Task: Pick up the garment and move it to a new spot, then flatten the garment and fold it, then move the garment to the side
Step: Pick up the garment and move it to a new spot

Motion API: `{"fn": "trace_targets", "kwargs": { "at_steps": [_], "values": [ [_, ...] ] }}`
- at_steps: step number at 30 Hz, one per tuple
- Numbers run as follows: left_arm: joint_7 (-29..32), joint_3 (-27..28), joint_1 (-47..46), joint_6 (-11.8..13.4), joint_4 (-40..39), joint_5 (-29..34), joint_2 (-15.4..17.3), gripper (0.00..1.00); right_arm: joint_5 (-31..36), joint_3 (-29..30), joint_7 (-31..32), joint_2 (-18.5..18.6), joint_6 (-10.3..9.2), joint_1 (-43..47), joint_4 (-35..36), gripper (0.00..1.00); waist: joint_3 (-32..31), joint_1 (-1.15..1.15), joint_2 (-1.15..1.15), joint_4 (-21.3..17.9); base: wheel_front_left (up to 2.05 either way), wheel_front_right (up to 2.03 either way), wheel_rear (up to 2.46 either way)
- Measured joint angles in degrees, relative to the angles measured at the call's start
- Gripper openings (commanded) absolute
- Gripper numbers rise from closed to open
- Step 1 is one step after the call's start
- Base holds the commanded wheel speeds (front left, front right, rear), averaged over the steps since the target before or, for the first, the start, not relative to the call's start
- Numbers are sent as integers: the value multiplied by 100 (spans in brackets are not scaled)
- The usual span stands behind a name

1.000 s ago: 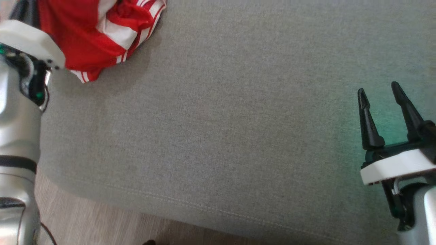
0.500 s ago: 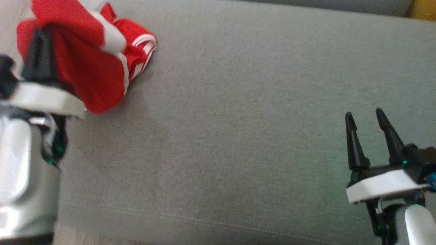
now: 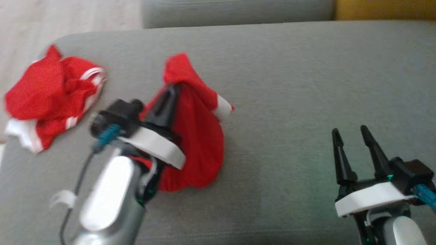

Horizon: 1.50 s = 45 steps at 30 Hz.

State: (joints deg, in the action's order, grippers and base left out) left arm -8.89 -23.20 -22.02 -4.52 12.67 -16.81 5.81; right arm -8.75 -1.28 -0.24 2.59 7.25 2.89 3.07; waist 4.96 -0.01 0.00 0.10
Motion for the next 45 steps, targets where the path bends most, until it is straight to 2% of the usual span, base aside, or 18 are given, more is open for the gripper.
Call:
{"fn": "trace_targets", "kwargs": {
  "at_steps": [11,17,18,19,20,23,28,32,37,40,45],
  "values": [
    [-174,-1299,-716,-213,1352,59,-277,0,-183,-38,-71,-1,0,-25,-53,100,337,0,0,-1164,0,0,0],
    [-300,-2242,-826,-260,1741,-155,-288,0,-337,-68,-231,-2,0,-229,-163,100,732,1,0,-1543,0,0,0],
    [-348,-2375,-848,-261,1750,-216,-288,13,-337,-71,-236,-2,0,-272,-178,100,785,1,0,-1585,0,0,0],
    [-389,-2493,-887,-261,1749,-281,-288,86,-337,-71,-238,-2,0,-299,-199,100,829,1,0,-1620,0,0,0],
    [-403,-2582,-927,-261,1746,-322,-289,100,-337,-71,-277,-2,0,-320,-223,100,862,1,0,-1644,0,0,0],
    [-478,-2669,-1033,-232,1685,-344,-292,100,-446,-70,-338,-2,0,-337,-289,100,865,1,0,-1625,0,0,0],
    [-541,-2519,-975,90,1176,-211,-241,100,-408,-42,-346,-3,0,-336,-337,100,708,1,0,-1415,0,0,0],
    [-563,-1911,-667,541,566,-166,1,100,-312,7,-328,-2,0,-330,-334,100,549,1,0,-1176,0,0,0],
    [-576,-934,-75,1013,197,-201,403,100,-196,40,-199,-3,0,-325,-242,100,385,1,0,-798,0,0,0],
    [-576,-348,264,1195,-2,-255,525,100,-146,97,-111,-3,0,-317,-176,100,296,1,0,-567,0,0,0],
    [-576,412,790,1205,-247,-256,698,100,-77,153,-19,-3,0,-237,-67,100,179,1,0,-206,0,0,0]
  ]
}}
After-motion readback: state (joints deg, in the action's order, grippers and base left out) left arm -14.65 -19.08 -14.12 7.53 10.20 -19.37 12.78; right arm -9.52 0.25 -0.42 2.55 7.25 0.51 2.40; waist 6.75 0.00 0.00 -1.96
